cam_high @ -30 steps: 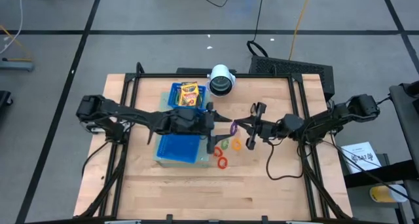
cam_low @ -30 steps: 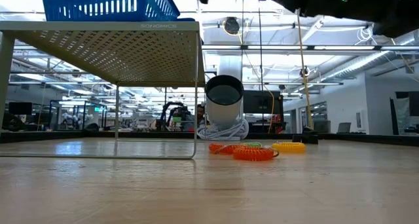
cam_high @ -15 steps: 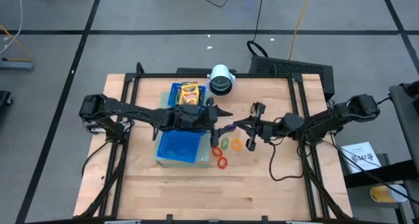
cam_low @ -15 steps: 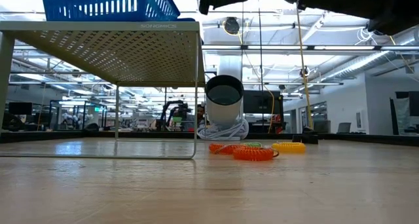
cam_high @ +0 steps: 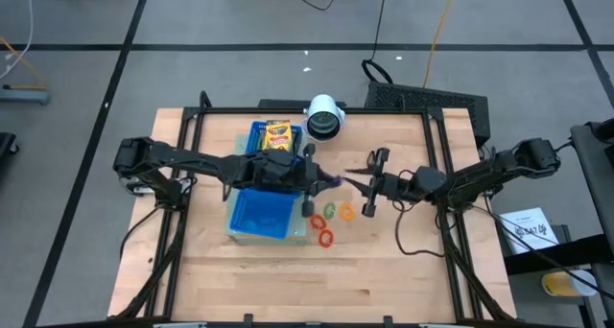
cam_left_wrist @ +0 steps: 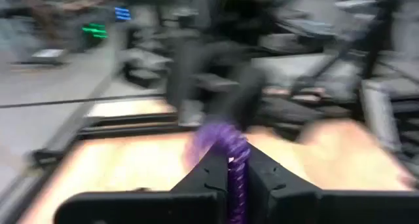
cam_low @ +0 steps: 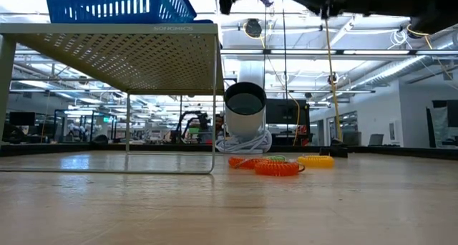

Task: Pick & Place Office Desk Supplies
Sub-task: Put the violet spring rubber band into the bottom blue bin on the shelf

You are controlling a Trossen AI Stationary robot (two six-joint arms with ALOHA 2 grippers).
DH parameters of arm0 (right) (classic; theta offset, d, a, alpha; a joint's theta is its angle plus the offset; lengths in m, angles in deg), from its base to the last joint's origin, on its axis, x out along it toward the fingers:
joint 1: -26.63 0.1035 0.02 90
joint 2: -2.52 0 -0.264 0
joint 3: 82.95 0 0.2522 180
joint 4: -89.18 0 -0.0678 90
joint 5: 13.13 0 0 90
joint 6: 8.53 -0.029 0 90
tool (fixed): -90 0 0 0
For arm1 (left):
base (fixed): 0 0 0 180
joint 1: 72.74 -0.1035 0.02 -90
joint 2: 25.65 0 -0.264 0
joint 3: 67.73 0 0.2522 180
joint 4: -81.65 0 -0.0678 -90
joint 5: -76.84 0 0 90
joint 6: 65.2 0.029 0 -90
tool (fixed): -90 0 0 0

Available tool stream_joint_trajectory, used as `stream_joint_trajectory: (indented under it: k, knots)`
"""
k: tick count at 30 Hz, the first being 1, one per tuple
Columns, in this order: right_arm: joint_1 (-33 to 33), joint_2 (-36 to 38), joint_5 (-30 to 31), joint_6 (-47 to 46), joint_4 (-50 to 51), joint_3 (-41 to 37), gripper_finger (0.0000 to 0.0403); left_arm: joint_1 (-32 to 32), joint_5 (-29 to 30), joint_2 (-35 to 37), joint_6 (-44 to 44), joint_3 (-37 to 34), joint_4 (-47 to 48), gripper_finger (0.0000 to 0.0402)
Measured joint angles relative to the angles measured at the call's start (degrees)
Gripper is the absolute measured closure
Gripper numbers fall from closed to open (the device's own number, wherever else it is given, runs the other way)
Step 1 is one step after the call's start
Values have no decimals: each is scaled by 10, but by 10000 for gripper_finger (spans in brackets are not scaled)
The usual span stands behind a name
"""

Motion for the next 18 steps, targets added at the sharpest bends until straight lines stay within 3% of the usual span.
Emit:
stream_joint_trajectory:
  k: [4, 8, 12, 18]
  knots:
    - [-1, 56, 54, -61, 119, 0, 279, 2, -65, 43, 2, 1, 45, 371]
    - [-1, 109, 55, -116, 225, -7, 249, 7, -105, 88, 3, 0, 114, 389]
    - [-1, 141, 56, -134, 234, -33, 238, 26, -129, 135, 5, -1, 180, 387]
    - [-1, 163, 56, -132, 199, -71, 243, 59, -93, 217, 2, -81, 208, 395]
